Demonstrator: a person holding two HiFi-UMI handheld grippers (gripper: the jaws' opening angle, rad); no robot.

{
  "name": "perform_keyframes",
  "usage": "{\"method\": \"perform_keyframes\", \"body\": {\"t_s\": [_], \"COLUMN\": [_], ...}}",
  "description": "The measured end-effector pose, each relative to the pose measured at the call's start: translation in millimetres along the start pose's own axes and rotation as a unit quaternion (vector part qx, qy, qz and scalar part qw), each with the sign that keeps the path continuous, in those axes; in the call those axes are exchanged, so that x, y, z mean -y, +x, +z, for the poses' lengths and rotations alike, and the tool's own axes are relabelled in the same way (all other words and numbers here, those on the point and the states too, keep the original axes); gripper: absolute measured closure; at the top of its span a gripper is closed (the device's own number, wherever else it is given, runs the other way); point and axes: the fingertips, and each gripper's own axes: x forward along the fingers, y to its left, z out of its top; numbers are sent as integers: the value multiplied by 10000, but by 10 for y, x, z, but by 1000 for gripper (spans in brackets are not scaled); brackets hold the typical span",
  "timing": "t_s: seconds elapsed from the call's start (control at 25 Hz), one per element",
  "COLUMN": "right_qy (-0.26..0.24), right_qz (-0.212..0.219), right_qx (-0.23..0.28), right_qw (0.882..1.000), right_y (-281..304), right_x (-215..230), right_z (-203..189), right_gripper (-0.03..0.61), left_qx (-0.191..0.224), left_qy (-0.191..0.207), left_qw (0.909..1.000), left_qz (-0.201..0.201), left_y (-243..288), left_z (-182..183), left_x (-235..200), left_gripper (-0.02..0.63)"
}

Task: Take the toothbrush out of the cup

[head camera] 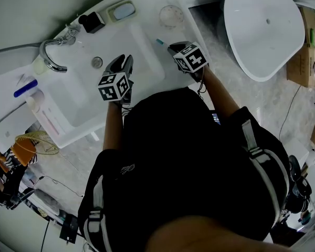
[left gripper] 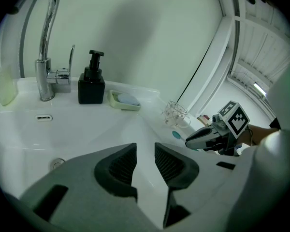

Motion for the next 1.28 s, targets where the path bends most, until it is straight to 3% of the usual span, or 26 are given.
{"method": "perform_keyframes", "body": {"t_s": [0.16,0.6,0.88,1.28], "right_qy": [65,-264,-691,-1262], "right_qz": [-183,-312,-65,413], "right_qx": [80,419,265,-58], "right_qw": [9998,9983,9972,9911], "right_y": [-23,-129,86,631], "right_x": [113,-31,-465,-1429], "right_z": [8,206,353,580], "right_gripper": [471,465,466,469], "left_qx": [-22,-135,-6,121], "left_qy": [-51,-259,-631,-1105], "left_qw": [10000,9993,9968,9879], "left_qz": [31,233,496,1078], "left_y": [-20,-216,-522,-1260], "left_z": [-31,-138,-295,-717], "left_x": [-22,-120,-395,-1160], "left_gripper": [491,491,491,491]}}
